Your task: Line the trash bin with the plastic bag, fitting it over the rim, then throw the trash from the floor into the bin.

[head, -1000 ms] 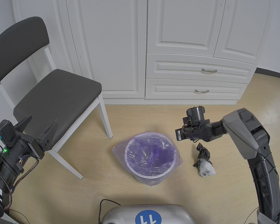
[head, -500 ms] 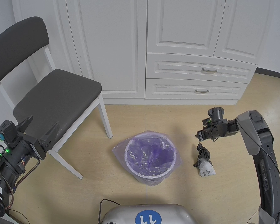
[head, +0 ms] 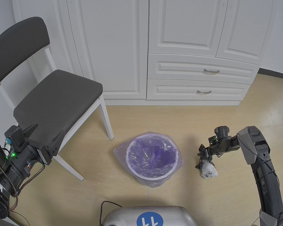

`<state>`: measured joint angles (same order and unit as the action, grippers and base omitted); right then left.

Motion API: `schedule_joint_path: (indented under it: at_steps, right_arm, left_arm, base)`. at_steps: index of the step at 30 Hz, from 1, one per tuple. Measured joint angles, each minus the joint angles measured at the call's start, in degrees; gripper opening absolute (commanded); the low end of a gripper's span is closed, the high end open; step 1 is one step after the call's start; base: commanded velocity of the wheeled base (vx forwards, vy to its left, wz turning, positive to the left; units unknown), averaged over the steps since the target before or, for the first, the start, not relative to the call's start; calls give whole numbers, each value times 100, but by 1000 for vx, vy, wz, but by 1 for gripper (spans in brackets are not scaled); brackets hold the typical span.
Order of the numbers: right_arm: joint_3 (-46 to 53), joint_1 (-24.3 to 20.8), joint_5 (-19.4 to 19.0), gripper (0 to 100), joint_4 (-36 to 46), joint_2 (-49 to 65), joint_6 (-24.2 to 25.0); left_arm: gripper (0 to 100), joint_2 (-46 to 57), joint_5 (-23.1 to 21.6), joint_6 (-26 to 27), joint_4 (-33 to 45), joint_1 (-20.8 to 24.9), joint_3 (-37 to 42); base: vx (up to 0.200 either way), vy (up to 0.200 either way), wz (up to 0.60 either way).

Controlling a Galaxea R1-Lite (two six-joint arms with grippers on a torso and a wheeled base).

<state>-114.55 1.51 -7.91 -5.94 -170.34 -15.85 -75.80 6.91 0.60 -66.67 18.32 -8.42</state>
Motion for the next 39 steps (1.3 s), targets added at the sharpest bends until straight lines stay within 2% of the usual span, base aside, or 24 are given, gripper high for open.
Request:
schedule_joint_path:
  at_steps: [8, 9, 17, 22, 29, 39]
  right_arm:
    - [-2, -4, 34, 100, 345, -161, -24]
    - [-2, 0, 37, 0, 364, -168, -32]
    - [-7, -11, 50, 0, 266, -193, -68]
    - [-5, -11, 217, 0, 143, -193, -71]
    - [157, 17, 189, 0, 173, 221, 222]
    - [1547, 251, -546, 0, 165, 1827, 244]
  left_arm:
    - [100, -30, 0, 2, -13, -5, -9]
    - [100, -33, 1, 2, -13, -5, -9]
    - [100, -57, 0, 11, -13, 4, -41]
    - [100, -74, 0, 66, -13, 0, -98]
    - [100, -22, 20, 389, -9, 4, -78]
    - [100, 196, 9, 536, -4, 17, -78]
  base:
    - [0, 0, 0]
    - [0, 0, 0]
    - [0, 0, 0]
    - [0, 0, 0]
    - [0, 0, 0]
    - [0, 0, 0]
